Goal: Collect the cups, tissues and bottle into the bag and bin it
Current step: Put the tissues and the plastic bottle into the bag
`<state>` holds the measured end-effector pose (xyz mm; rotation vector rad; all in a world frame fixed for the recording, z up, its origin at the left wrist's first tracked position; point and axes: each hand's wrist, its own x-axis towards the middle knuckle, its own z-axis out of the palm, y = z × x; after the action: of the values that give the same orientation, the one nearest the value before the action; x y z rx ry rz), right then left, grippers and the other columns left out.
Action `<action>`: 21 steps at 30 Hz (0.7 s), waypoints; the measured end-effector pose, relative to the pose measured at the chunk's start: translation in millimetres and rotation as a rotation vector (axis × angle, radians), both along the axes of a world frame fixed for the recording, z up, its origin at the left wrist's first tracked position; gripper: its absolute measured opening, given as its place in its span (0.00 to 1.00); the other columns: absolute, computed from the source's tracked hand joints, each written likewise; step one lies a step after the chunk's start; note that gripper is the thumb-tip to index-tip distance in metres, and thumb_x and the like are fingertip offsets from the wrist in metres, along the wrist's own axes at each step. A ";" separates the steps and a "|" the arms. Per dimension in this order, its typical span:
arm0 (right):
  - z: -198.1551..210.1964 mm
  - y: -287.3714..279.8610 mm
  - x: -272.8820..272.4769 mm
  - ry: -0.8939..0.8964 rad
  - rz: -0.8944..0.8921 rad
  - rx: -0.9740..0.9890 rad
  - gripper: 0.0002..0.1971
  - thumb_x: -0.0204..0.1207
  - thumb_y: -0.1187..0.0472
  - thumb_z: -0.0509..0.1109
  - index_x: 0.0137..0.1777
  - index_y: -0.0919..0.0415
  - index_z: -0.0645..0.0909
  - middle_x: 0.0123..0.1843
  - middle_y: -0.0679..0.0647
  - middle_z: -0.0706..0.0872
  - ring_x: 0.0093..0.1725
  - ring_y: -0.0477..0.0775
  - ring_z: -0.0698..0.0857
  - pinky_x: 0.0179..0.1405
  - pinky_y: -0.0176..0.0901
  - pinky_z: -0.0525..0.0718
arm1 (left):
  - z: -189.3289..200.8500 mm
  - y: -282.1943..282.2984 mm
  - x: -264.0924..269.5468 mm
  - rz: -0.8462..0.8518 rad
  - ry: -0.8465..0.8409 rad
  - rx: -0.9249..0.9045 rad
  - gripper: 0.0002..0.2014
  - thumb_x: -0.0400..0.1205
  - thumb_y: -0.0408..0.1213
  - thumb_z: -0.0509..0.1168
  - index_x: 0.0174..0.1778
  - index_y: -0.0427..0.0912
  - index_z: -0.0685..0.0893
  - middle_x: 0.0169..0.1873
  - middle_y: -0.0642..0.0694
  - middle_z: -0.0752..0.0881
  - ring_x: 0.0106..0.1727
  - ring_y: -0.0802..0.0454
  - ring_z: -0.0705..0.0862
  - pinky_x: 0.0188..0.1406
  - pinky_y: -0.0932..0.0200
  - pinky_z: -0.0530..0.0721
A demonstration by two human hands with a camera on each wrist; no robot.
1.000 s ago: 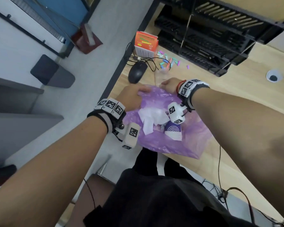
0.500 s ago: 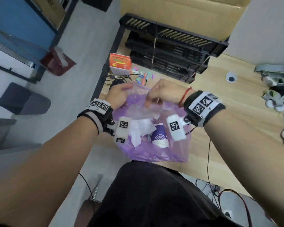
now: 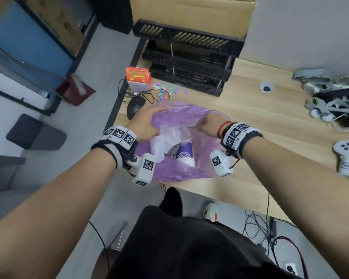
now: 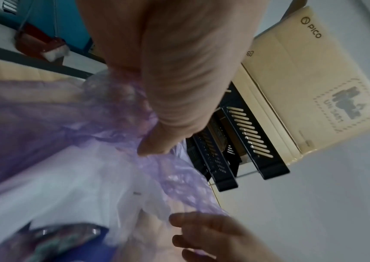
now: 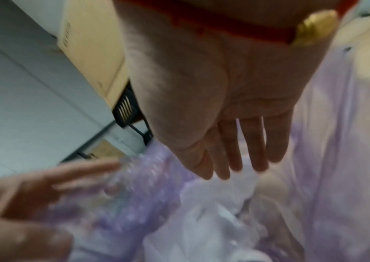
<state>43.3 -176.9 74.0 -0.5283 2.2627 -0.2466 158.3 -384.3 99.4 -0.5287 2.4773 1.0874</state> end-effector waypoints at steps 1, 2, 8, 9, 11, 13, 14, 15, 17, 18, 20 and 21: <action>12.3 11.3 0.4 -0.005 -0.055 -0.061 0.15 0.79 0.53 0.66 0.55 0.59 0.90 0.55 0.58 0.91 0.57 0.60 0.88 0.61 0.49 0.85 | 4.7 16.1 4.7 0.017 -0.006 -0.020 0.37 0.73 0.20 0.68 0.79 0.47 0.76 0.79 0.41 0.74 0.71 0.39 0.81 0.65 0.54 0.82; 26.5 20.6 1.4 -0.022 -0.088 -0.112 0.13 0.78 0.56 0.67 0.53 0.60 0.90 0.52 0.58 0.92 0.54 0.60 0.90 0.58 0.50 0.87 | 6.4 29.2 7.0 0.035 0.002 -0.033 0.34 0.75 0.20 0.66 0.78 0.45 0.77 0.80 0.42 0.74 0.70 0.38 0.83 0.66 0.52 0.83; 81.5 141.9 -5.7 0.222 -0.036 0.098 0.19 0.73 0.49 0.74 0.61 0.58 0.87 0.60 0.58 0.90 0.60 0.62 0.86 0.54 0.45 0.81 | 16.5 134.2 2.0 0.061 0.028 0.079 0.33 0.79 0.21 0.64 0.82 0.41 0.70 0.80 0.42 0.75 0.37 0.45 0.88 0.47 0.41 0.91; 84.3 169.5 -6.3 0.230 -0.022 0.203 0.24 0.72 0.47 0.75 0.65 0.58 0.84 0.63 0.58 0.88 0.62 0.63 0.85 0.57 0.48 0.82 | 19.1 151.5 0.8 0.057 0.040 0.092 0.34 0.78 0.22 0.66 0.82 0.41 0.69 0.81 0.42 0.74 0.39 0.45 0.88 0.45 0.43 0.91; 84.0 214.6 -5.0 0.187 0.006 0.414 0.33 0.69 0.43 0.78 0.70 0.59 0.80 0.67 0.58 0.86 0.65 0.63 0.84 0.61 0.53 0.82 | 21.2 174.3 -1.0 0.056 0.053 0.086 0.37 0.75 0.26 0.68 0.83 0.42 0.69 0.80 0.41 0.75 0.55 0.36 0.90 0.52 0.45 0.89; 77.3 253.8 3.7 0.106 0.026 0.593 0.40 0.62 0.38 0.80 0.72 0.58 0.80 0.68 0.56 0.86 0.64 0.63 0.85 0.62 0.55 0.83 | 23.8 192.5 -2.3 0.049 0.041 0.065 0.39 0.74 0.29 0.70 0.84 0.44 0.67 0.79 0.40 0.76 0.69 0.30 0.83 0.63 0.44 0.86; 70.2 269.8 7.2 0.073 0.033 0.645 0.42 0.58 0.35 0.81 0.70 0.55 0.81 0.65 0.55 0.87 0.61 0.62 0.86 0.61 0.56 0.85 | 25.0 199.4 -3.8 0.041 0.039 0.054 0.40 0.74 0.28 0.70 0.84 0.45 0.66 0.80 0.39 0.75 0.70 0.30 0.82 0.60 0.48 0.87; 60.0 285.6 8.7 0.068 0.013 0.659 0.42 0.53 0.33 0.81 0.68 0.53 0.83 0.62 0.53 0.88 0.58 0.61 0.88 0.58 0.56 0.86 | 26.5 204.8 -5.3 0.034 0.025 0.042 0.41 0.74 0.27 0.70 0.85 0.46 0.64 0.80 0.38 0.74 0.70 0.30 0.83 0.51 0.54 0.87; 39.9 305.7 9.6 0.054 -0.055 0.634 0.39 0.52 0.36 0.82 0.64 0.53 0.85 0.59 0.54 0.90 0.56 0.61 0.89 0.55 0.53 0.87 | 28.0 209.6 -8.3 0.025 0.007 0.023 0.43 0.74 0.26 0.71 0.85 0.48 0.63 0.79 0.36 0.75 0.69 0.30 0.83 0.42 0.59 0.84; 29.7 312.6 9.9 0.049 -0.073 0.624 0.36 0.53 0.40 0.82 0.62 0.56 0.85 0.57 0.55 0.91 0.55 0.62 0.90 0.54 0.53 0.88 | 29.5 211.4 -8.9 0.027 0.003 0.025 0.43 0.74 0.26 0.71 0.85 0.48 0.63 0.78 0.34 0.76 0.69 0.29 0.83 0.43 0.56 0.85; 27.9 314.2 18.2 0.110 -0.059 0.642 0.27 0.57 0.44 0.80 0.55 0.57 0.86 0.46 0.54 0.90 0.45 0.61 0.90 0.49 0.54 0.90 | 32.9 210.3 -7.4 0.026 0.004 0.008 0.43 0.74 0.25 0.71 0.85 0.48 0.62 0.80 0.36 0.74 0.71 0.28 0.81 0.57 0.46 0.86; 30.3 311.9 21.7 0.159 -0.029 0.652 0.22 0.59 0.45 0.78 0.51 0.56 0.87 0.39 0.53 0.88 0.40 0.60 0.89 0.45 0.54 0.91 | 35.2 208.2 -6.1 0.021 0.000 -0.007 0.44 0.73 0.24 0.71 0.85 0.48 0.62 0.82 0.40 0.71 0.73 0.29 0.79 0.64 0.42 0.84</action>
<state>65.0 134.9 104.3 -0.1696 2.3290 0.5251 152.2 -176.1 134.6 -0.5585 2.4819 1.0869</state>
